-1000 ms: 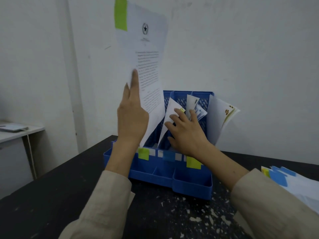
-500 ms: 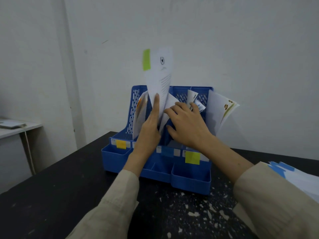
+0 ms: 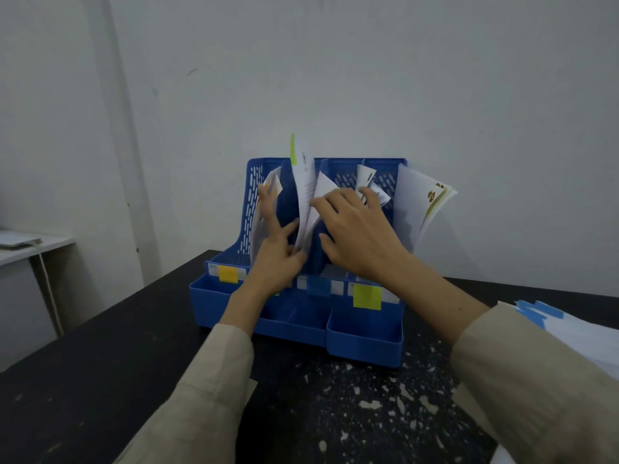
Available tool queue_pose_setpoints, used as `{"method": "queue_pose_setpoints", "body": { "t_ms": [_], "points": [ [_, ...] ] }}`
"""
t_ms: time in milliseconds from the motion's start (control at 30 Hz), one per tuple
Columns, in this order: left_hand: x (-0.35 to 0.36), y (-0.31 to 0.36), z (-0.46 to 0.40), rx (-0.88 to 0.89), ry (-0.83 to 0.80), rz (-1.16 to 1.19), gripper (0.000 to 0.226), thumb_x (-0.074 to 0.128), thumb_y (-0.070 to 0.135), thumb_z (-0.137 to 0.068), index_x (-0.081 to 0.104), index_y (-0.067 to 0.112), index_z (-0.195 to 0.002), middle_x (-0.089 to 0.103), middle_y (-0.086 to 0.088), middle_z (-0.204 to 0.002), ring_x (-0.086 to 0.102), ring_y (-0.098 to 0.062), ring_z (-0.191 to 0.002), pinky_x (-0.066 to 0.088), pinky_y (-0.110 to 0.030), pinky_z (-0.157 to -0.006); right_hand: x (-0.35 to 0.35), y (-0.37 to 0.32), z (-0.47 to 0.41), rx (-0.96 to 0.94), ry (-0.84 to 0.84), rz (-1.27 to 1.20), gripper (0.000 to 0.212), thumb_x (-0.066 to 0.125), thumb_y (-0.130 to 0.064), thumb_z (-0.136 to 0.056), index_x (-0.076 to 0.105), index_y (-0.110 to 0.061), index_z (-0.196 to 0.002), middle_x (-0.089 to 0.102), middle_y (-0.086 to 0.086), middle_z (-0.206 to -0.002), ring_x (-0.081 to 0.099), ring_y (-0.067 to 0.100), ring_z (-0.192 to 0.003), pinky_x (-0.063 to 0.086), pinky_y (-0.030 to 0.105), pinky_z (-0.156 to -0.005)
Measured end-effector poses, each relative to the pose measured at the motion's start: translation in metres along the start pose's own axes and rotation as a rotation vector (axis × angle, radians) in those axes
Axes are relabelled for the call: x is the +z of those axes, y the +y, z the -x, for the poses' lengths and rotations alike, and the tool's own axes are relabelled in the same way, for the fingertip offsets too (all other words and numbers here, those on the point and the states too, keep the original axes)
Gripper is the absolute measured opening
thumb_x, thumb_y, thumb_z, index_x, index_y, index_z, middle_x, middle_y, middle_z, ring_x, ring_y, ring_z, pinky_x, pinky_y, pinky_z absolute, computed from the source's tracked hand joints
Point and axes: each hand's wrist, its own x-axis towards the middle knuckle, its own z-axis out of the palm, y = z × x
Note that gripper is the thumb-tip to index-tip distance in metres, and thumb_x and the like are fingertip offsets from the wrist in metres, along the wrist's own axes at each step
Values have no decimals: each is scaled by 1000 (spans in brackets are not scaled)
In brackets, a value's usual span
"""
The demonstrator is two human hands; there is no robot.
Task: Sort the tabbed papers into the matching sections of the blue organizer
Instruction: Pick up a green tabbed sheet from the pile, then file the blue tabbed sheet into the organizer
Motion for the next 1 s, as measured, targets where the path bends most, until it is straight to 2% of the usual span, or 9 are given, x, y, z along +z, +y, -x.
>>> {"method": "queue_pose_setpoints", "body": {
  "t_ms": [67, 133, 233, 300, 400, 633, 733, 867, 1000],
  "points": [
    [-3, -2, 1, -70, -50, 23, 104, 55, 2, -89, -29, 33, -142, 66, 9, -105, 64, -7, -85, 52, -22, -68, -2, -1, -4, -86, 79, 42, 56, 69, -12, -61, 55, -8, -115, 59, 15, -116, 54, 32, -110, 44, 49, -89],
    [-2, -5, 1, -143, -104, -43, 83, 58, 11, -89, 3, 13, -151, 62, -2, -85, 58, -5, -69, 47, -23, -61, -2, -3, -7, -244, 138, 172, 61, 60, -9, -62, 45, -10, -121, 53, 13, -129, 45, 31, -124, 40, 49, -96],
    [3, -9, 3, -53, -108, -246, 34, 59, 27, -86, 54, 5, -112, 56, -10, -69, 48, -14, -55, 41, -35, -52, -2, -10, -11, -403, 31, 438, 59, 58, -19, -75, 44, -18, -132, 47, 5, -141, 34, 25, -138, 26, 52, -109],
    [4, -8, 3, -67, -110, -287, 31, 62, 25, -87, 49, 6, -109, 54, -3, -67, 48, -12, -55, 39, -32, -51, -1, -16, -14, -402, -95, 547, 46, 61, -27, -81, 55, -22, -126, 58, 0, -129, 37, 22, -137, 23, 53, -111],
    [1, -6, 5, -127, -78, -301, 48, 68, 31, -84, 40, 13, -118, 60, 1, -87, 58, -16, -74, 50, -35, -63, -2, -19, -22, -347, -155, 546, 8, 64, -18, -79, 70, -23, -80, 69, -7, -79, 60, 19, -108, 33, 54, -107],
    [7, -10, 3, -127, 105, -449, 35, 62, 23, -88, 50, 5, -61, 46, -6, -49, 42, -20, -47, 33, -35, -47, 2, -25, -34, -494, -232, 460, 36, 84, -16, -49, 52, -24, -35, 49, -7, -37, 56, 16, -58, 53, 43, -85],
    [8, -15, 3, -149, 54, -478, 44, 54, 13, -90, 37, 11, -50, 36, -3, -44, 34, -18, -44, 23, -28, -44, 0, -35, -43, -524, -289, 491, 29, 83, -19, -56, 58, -26, -43, 57, -8, -45, 58, 15, -61, 50, 44, -89],
    [6, -24, 3, -246, -115, -487, 36, 44, 19, -96, 51, 1, -65, 47, -13, -54, 48, -33, -57, 28, -30, -51, 9, -42, -47, -568, -383, 450, 19, 49, -7, -93, 67, -16, -94, 69, 2, -95, 57, 25, -102, 19, 53, -112],
    [3, -15, 3, -276, -181, -533, 51, 42, 33, -99, 33, 11, -54, 38, -6, -49, 38, -22, -50, 22, -31, -49, 10, -33, -47, -450, -306, 514, 13, 60, -17, -87, 71, -23, -83, 69, -3, -86, 56, 24, -106, 26, 55, -110]
  ]
}}
